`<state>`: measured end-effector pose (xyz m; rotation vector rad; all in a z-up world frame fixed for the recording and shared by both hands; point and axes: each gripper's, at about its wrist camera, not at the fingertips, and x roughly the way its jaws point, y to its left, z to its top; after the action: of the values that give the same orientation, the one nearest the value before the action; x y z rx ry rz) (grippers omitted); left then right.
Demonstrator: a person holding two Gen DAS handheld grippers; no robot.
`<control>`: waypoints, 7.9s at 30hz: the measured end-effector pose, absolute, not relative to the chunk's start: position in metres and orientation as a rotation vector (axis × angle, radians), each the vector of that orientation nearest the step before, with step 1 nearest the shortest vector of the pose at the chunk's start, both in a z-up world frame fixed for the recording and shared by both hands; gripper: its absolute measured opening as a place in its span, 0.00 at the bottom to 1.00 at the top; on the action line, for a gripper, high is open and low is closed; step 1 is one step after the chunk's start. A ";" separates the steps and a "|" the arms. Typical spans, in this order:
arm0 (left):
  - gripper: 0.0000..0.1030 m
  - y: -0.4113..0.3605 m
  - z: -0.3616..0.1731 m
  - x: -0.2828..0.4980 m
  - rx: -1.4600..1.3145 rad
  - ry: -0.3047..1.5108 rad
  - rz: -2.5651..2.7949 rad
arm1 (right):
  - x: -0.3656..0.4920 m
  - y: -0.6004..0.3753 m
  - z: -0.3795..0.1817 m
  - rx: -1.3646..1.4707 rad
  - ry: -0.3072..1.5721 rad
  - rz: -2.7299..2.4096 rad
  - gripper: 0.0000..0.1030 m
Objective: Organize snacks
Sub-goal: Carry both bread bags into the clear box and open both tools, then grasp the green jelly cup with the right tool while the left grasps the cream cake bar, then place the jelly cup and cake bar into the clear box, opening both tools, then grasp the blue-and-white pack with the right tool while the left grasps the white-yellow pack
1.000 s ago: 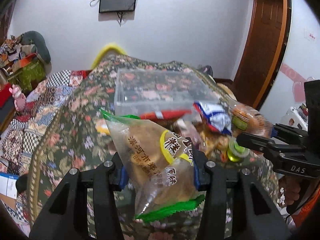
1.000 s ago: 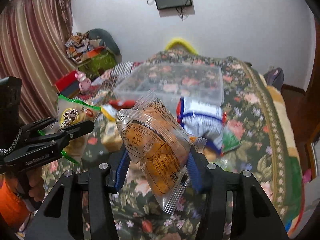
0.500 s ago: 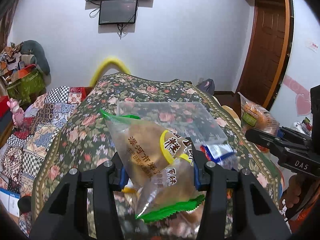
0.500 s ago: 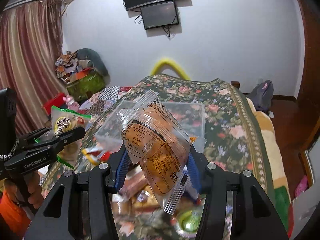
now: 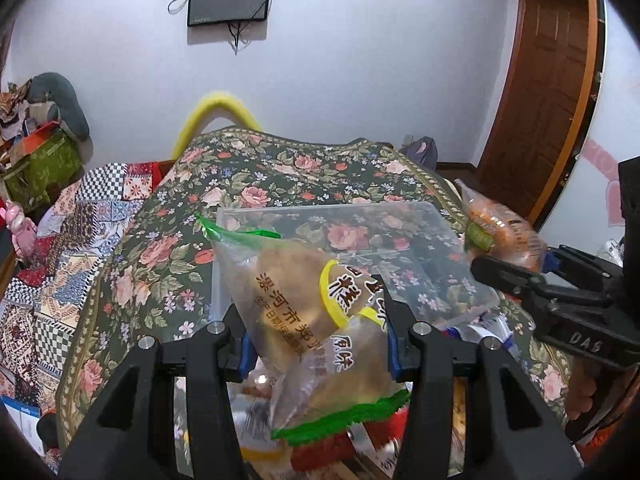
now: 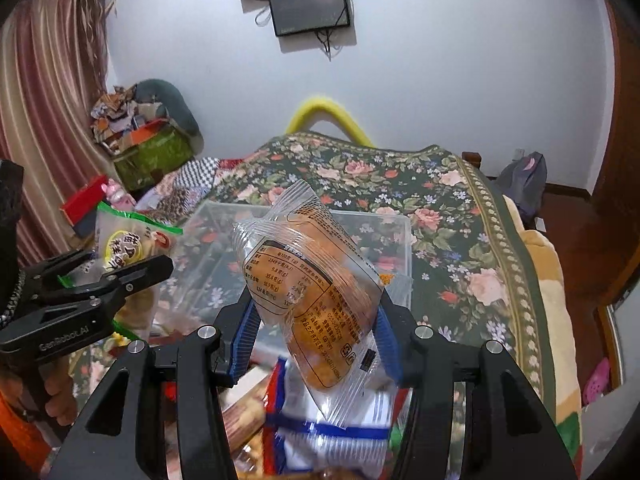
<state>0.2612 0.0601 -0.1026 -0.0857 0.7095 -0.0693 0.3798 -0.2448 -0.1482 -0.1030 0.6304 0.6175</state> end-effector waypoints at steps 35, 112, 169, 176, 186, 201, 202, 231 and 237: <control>0.79 0.072 -0.093 0.239 -0.059 0.732 -0.052 | 0.373 -0.244 -0.134 -0.147 0.655 0.651 0.69; 0.54 0.052 -0.121 0.124 -0.114 0.752 -0.031 | 0.291 -0.308 -0.166 -0.067 0.689 0.632 0.51; 0.55 0.095 -0.114 0.260 -0.108 0.768 -0.007 | 0.379 -0.218 -0.140 -0.208 0.690 0.699 0.69; 0.62 0.110 -0.110 0.227 -0.113 0.763 0.006 | 0.358 -0.238 -0.137 -0.192 0.652 0.700 0.75; 0.72 0.125 -0.147 0.192 -0.109 0.861 0.021 | 0.339 -0.266 -0.163 -0.169 0.707 0.674 0.79; 0.80 0.125 -0.206 0.186 -0.146 0.990 0.033 | 0.333 -0.278 -0.209 -0.158 0.828 0.626 0.98; 0.80 0.123 -0.208 0.186 -0.137 0.989 0.034 | 0.334 -0.278 -0.210 -0.156 0.833 0.625 0.98; 0.48 0.104 -0.207 0.166 -0.063 0.928 0.003 | 0.340 -0.277 -0.218 -0.085 0.857 0.649 0.67; 0.48 0.107 -0.187 0.158 -0.081 0.889 0.014 | 0.334 -0.285 -0.207 -0.074 0.836 0.646 0.66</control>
<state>0.1580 0.1072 -0.1870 -0.0806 0.8890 0.0143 0.3340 -0.2846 -0.2067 -0.0738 0.8356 0.6460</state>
